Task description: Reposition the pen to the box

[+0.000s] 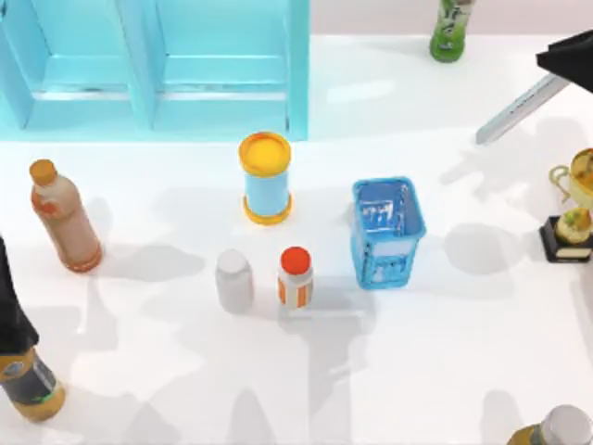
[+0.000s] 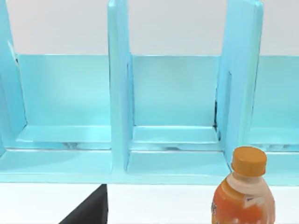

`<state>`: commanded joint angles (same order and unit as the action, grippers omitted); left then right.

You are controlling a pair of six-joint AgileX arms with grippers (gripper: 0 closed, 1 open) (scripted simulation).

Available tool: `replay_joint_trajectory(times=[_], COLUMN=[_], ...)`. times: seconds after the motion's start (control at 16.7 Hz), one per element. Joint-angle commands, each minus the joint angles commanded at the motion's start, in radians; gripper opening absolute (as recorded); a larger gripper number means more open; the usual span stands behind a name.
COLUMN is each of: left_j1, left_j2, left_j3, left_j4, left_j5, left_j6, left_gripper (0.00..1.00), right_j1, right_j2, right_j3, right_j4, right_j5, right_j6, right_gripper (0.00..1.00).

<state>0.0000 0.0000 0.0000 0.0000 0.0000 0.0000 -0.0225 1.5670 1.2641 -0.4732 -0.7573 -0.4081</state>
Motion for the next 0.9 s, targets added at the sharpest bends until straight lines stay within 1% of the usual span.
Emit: replay_joint_trajectory(times=[0.18,0.72,0.9], left_j1=[0.0,0.0,0.0], left_j2=[0.0,0.0,0.0], left_j3=[0.0,0.0,0.0], left_j4=[0.0,0.0,0.0], left_j5=[0.0,0.0,0.0], left_j6=[0.0,0.0,0.0], left_gripper=[1.0,1.0,1.0], right_j1=[-0.081,-0.399,-0.456], right_j2=[-0.052,-0.195,-0.208], right_j3=[0.033,0.104,0.103], right_j4=[-0.092,-0.514,-0.594], right_j5=[0.071,0.366,0.423], right_j6=[-0.047,-0.238,-0.272], right_gripper=[0.0,0.0,0.0])
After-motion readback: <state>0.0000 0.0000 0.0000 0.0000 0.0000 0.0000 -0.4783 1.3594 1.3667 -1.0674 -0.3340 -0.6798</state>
